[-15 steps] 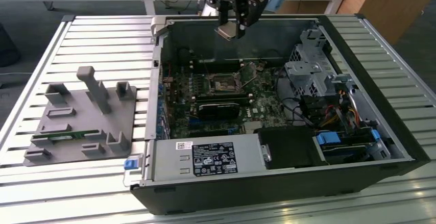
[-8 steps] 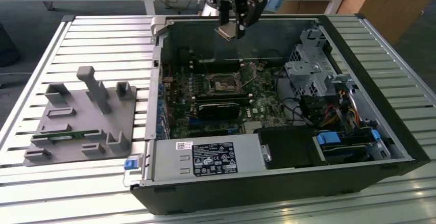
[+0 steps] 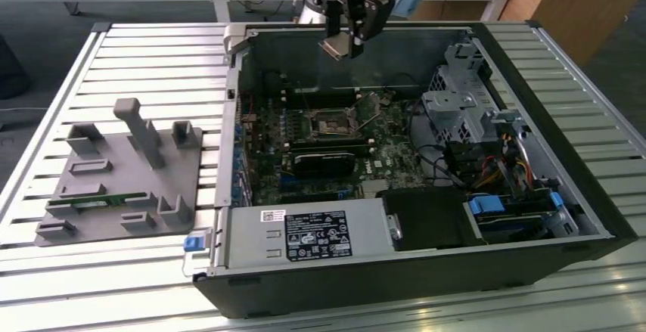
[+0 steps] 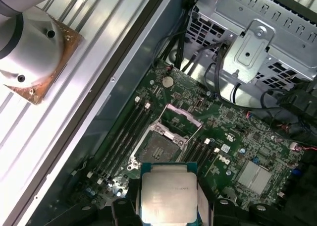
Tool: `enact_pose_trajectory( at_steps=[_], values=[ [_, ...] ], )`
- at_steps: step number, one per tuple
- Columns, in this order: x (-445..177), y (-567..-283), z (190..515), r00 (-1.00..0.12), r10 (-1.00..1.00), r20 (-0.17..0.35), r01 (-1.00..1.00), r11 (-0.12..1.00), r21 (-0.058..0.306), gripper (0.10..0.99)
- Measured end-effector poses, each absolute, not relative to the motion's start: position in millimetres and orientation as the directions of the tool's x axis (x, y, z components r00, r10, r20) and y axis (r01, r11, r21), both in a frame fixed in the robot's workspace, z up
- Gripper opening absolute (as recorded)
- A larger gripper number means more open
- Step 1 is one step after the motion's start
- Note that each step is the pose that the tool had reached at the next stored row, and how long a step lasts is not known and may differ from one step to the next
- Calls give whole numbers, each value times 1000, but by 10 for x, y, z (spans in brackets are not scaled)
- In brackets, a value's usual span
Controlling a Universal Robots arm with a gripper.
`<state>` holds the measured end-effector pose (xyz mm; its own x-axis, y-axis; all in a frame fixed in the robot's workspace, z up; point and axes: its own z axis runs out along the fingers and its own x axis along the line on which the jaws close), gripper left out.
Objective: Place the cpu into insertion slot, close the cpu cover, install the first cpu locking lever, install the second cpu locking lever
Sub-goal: 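Place the cpu into insertion slot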
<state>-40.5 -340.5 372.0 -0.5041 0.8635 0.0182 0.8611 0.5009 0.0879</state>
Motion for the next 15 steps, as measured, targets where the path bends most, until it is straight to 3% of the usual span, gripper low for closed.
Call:
enact_pose_trajectory(
  at_steps=[15],
  values=[
    [-405,-3405,3720,-431,902,18,900,428,88,541]
  ],
)
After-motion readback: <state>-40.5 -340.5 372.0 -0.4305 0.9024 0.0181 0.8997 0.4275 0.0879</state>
